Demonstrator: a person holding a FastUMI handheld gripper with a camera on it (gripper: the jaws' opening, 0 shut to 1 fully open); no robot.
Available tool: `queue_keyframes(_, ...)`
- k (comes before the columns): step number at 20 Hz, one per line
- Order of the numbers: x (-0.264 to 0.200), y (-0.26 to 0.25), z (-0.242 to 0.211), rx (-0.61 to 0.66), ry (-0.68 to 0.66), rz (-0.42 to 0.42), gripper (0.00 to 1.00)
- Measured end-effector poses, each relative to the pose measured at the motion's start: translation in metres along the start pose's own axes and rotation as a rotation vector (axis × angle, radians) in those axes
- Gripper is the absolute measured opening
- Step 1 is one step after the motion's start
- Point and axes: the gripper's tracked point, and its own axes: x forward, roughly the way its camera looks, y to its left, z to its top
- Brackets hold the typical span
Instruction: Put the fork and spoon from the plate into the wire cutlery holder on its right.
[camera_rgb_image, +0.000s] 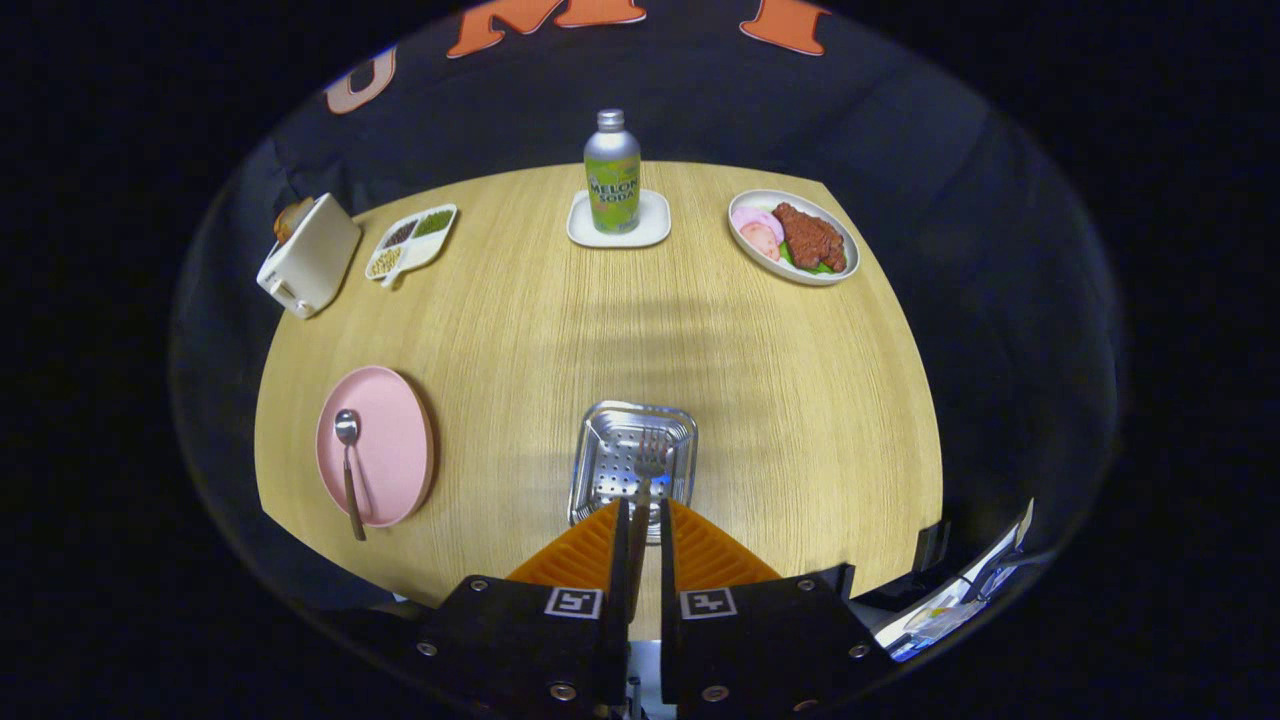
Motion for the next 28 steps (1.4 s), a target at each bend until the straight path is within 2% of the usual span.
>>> queue_keyframes(2,-0.005,0.003,0.016,0.007,-0.102,-0.013,0.14)
queue_keyframes(6,-0.019,0.024,0.048,0.075,-0.298,0.017,0.17)
queue_keyframes(8,-0.026,0.024,0.069,0.081,-0.438,-0.012,0.2)
queue_keyframes(11,-0.039,0.033,0.082,0.044,-0.579,-0.046,0.22)
queue_keyframes(14,-0.052,0.054,0.094,-0.002,-0.677,-0.05,0.32)
queue_keyframes(15,-0.058,0.063,0.101,-0.011,-0.723,-0.043,0.4)
queue_keyframes(16,-0.06,0.075,0.105,-0.025,-0.755,-0.031,0.41)
queue_keyframes(18,-0.062,0.102,0.106,-0.059,-0.775,0.007,0.48)
queue_keyframes(21,-0.058,0.144,0.101,-0.108,-0.767,0.071,0.73)
queue_keyframes(23,-0.054,0.17,0.095,-0.134,-0.755,0.117,0.86)
queue_keyframes(25,-0.048,0.194,0.087,-0.165,-0.735,0.157,0.9)
queue_keyframes(28,-0.038,0.226,0.072,-0.216,-0.697,0.208,0.92)
